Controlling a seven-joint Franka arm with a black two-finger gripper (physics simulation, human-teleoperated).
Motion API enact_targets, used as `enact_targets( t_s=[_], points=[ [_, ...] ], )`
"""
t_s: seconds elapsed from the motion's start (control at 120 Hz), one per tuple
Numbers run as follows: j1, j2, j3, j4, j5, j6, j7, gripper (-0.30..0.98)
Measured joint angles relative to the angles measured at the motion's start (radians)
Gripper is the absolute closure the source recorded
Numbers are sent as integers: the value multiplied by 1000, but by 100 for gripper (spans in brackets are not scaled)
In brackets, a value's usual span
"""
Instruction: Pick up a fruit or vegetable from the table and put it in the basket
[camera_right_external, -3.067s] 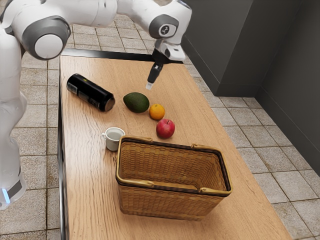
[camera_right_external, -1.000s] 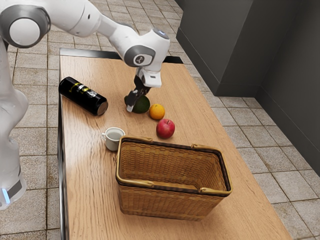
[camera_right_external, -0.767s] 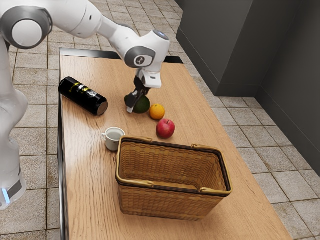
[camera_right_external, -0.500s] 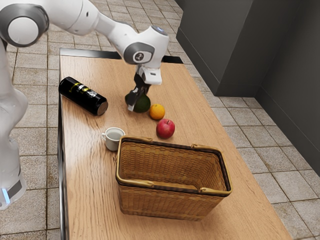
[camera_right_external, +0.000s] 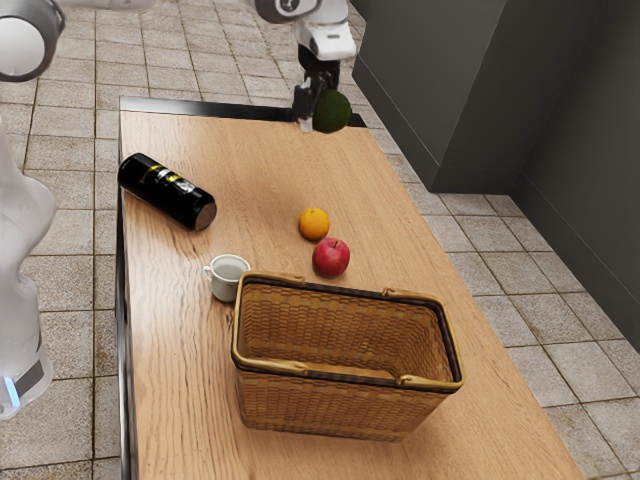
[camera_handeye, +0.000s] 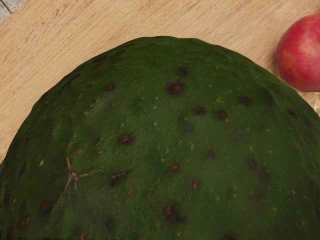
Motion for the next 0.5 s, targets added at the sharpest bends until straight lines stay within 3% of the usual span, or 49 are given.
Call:
enact_targets(
  t_s=[0.05, 0.167, 0.208, 0.342, 0.5],
  points=[
    [-1, 0, -73, 23, -2, -34, -4, 46],
    [-14, 2, -291, 36, 0, -85, -25, 67],
    [-32, 3, -336, 36, 2, -98, -35, 67],
    [-117, 23, -370, 34, 5, -128, -69, 59],
    [-198, 106, -372, 34, -2, -134, -103, 60]
  ],
)
